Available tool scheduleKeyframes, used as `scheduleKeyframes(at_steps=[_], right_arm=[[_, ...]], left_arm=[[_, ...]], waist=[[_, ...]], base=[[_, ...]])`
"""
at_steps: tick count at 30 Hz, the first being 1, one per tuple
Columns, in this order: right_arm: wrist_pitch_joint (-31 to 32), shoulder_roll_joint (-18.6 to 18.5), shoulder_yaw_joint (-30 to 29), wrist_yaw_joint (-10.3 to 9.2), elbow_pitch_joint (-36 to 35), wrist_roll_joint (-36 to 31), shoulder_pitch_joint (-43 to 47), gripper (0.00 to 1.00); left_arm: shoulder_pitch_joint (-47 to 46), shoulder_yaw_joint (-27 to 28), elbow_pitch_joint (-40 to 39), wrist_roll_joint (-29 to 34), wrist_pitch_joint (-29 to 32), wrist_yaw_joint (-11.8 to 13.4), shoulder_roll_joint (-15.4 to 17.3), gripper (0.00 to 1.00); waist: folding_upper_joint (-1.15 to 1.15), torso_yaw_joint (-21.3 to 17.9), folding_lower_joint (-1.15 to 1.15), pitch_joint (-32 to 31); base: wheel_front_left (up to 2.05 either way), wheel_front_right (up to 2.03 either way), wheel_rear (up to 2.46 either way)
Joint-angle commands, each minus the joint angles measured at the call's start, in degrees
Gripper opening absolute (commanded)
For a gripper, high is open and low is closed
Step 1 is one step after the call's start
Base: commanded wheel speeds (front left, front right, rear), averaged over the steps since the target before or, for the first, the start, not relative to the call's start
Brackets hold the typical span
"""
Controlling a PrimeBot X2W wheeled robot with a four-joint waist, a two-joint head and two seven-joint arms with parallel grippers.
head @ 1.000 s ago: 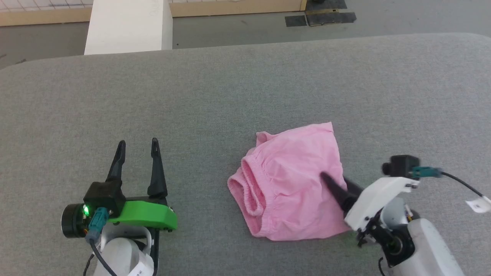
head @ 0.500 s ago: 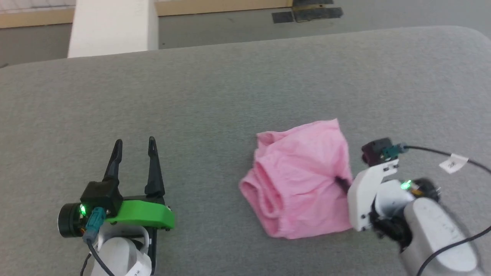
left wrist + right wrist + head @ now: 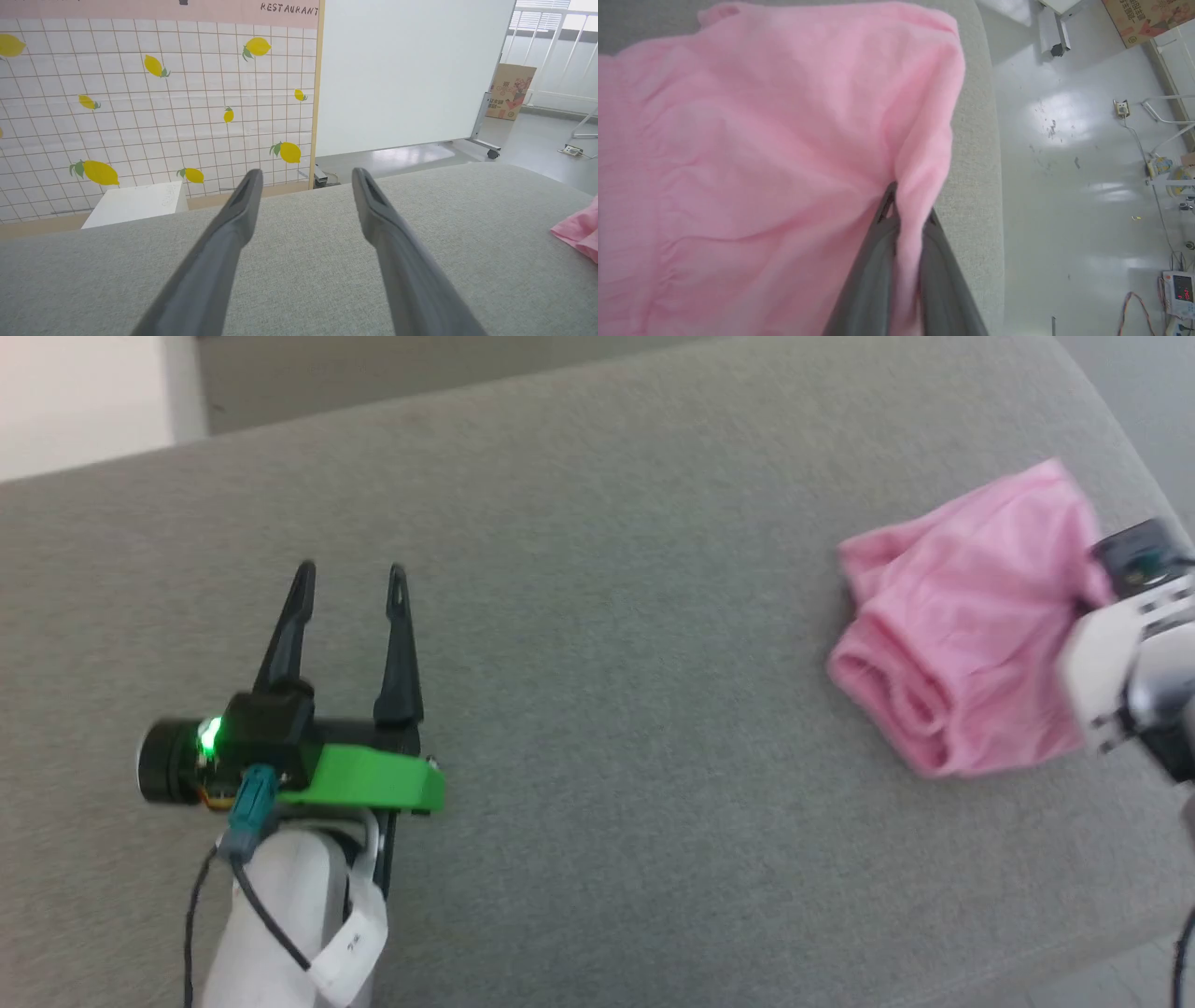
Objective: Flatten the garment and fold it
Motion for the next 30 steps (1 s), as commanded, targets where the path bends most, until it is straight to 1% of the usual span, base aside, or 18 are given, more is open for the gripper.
scheduleKeyframes(at_steps=[1,6,12,18,20,21,22,24,27,30], right_arm=[[-1.53,-0.34,-1.07,-0.11,1.56,-1.67,-2.03,0.0],[-7.11,-0.06,-7.52,-0.11,8.97,-6.85,-7.21,0.0],[-13.1,1.2,-15.53,-0.11,16.33,-12.16,-11.74,0.0],[-17.72,2.04,-22.15,-0.11,21.56,-17.47,-15.02,0.0],[-17.91,2.25,-24.74,-0.11,23.15,-19.25,-15.47,0.0],[-18.11,2.35,-25.63,-0.11,23.64,-20.09,-15.52,0.33],[-18.32,2.39,-26.74,-0.11,24.19,-21.11,-15.5,1.0],[-18.71,2.27,-28.45,-0.11,24.9,-22.83,-15.16,1.0],[-20.93,2.0,-30.55,-0.11,24.93,-24.45,-14.19,1.0],[-25.3,3.0,-31.76,-0.11,24.45,-23.77,-12.84,1.0]], left_arm=[[-1.63,-0.27,-0.38,1.04,0.31,-0.3,0.92,1.0],[-4.53,-1.36,-1.98,2.68,2.54,-0.77,2.48,1.0],[-6.69,-2.34,-4.36,4.14,5.54,-1.09,3.89,1.0],[-6.74,-2.47,-5.7,4.5,6.73,-0.88,4.77,1.0],[-6.16,-2.38,-5.62,4.26,6.57,-0.61,4.72,1.0],[-5.87,-2.32,-5.5,4.06,6.42,-0.48,4.62,1.0],[-5.46,-2.25,-5.13,3.69,6.07,-0.37,4.45,1.0],[-4.72,-2.22,-4.24,2.95,5.22,-0.2,3.98,1.0],[-3.39,-2.21,-2.25,1.48,3.53,0.02,3.0,1.0],[-1.38,-1.96,0.35,-0.35,1.82,0.33,2.01,1.0]], waist=[[-0.01,-5.39,0.0,5.89],[-0.01,-7.23,0.0,9.94],[-0.01,-6.71,0.0,13.5],[-0.01,-5.53,0.0,14.39],[-0.01,-5.21,0.0,13.58],[-0.01,-5.04,0.0,13.13],[-0.01,-4.82,0.0,12.23],[-0.01,-4.24,0.0,10.25],[-0.01,-3.08,0.0,6.35],[-0.01,-1.76,0.0,1.33]], base=[[0.0,0.0,0.0],[0.0,0.0,0.0],[0.0,0.0,0.0],[0.0,0.0,0.0],[0.0,0.0,0.0],[0.0,0.0,0.0],[0.0,0.0,0.0],[0.0,0.0,0.0],[0.0,0.0,0.0],[0.0,0.0,0.0]])
